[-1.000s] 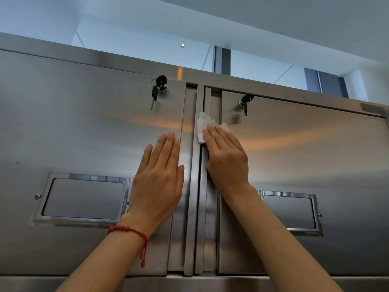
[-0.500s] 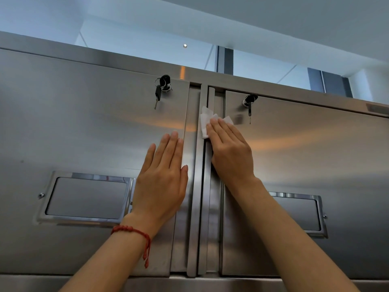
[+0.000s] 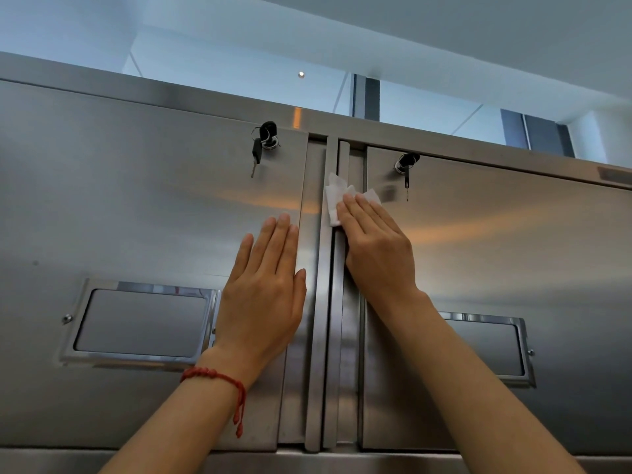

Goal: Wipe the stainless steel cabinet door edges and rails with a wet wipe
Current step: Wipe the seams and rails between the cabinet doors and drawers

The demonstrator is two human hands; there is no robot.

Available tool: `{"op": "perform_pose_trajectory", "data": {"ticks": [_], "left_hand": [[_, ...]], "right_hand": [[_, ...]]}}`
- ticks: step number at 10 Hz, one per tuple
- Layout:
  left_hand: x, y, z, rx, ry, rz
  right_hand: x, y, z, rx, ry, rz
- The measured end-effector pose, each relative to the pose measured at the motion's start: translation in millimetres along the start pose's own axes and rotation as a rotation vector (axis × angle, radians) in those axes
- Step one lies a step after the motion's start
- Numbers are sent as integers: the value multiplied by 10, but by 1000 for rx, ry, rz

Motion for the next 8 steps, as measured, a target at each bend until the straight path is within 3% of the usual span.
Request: {"op": "perform_pose_trajectory", "data": {"ticks": [8], "left_hand": [[0, 1, -3, -13, 1, -4]], "right_hand": [[77, 16, 36, 8, 30, 49]]}}
Point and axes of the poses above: each hand's wrist, its own x-axis towards the middle knuckle, its own z-axis out of the palm, y = z × x, the point moved 5 cm from there along x, towards the middle knuckle, and after that the axes turned 13 degrees about -x, right-handed, at the moved point
